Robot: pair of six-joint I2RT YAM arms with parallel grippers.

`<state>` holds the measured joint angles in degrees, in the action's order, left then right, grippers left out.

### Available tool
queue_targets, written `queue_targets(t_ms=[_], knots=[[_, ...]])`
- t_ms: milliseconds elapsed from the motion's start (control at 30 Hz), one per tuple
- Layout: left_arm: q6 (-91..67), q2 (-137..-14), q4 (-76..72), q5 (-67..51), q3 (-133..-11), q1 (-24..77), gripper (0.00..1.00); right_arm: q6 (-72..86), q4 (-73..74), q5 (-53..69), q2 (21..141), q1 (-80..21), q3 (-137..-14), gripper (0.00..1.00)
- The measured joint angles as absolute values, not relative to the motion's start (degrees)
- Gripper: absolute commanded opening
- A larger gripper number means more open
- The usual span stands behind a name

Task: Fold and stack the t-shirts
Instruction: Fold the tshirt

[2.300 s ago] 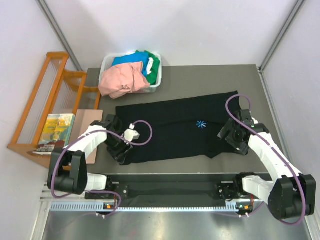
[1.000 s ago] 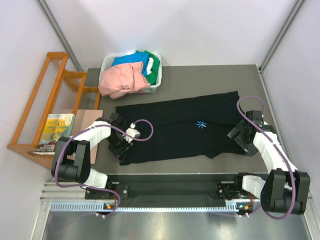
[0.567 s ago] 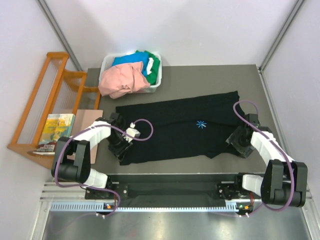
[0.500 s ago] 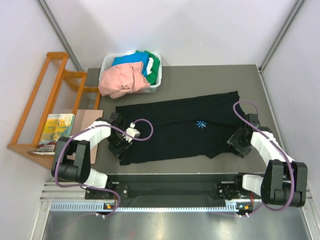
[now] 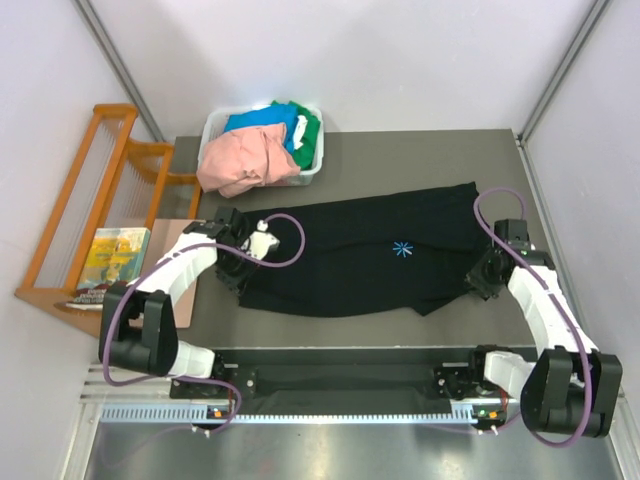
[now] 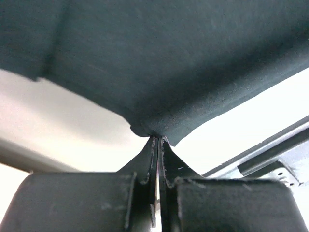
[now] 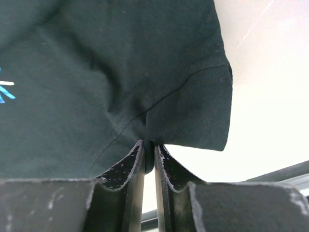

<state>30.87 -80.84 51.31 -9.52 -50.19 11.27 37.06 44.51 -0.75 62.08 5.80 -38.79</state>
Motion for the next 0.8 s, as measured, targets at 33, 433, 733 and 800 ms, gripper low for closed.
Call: queue_targets(t_ms=[33,433,733,800], knots=[[30.68,-80.6,51.44,-9.37,-50.96,11.27,0.0,37.01,44.86,-0.75,61.58,5.8,-39.27,0.13],[29.87,-77.03,54.06,-8.08,-52.77,11.27,0.0,35.07,49.5,0.05,55.96,5.8,-41.06,0.13],[29.91,-71.88,57.49,-4.82,-53.54,11.25,0.0,34.02,56.21,4.27,47.44,5.17,-39.88,0.1],[29.93,-71.7,57.93,-4.34,-54.43,11.18,0.0,34.06,57.28,5.48,46.09,4.97,-37.93,0.1]])
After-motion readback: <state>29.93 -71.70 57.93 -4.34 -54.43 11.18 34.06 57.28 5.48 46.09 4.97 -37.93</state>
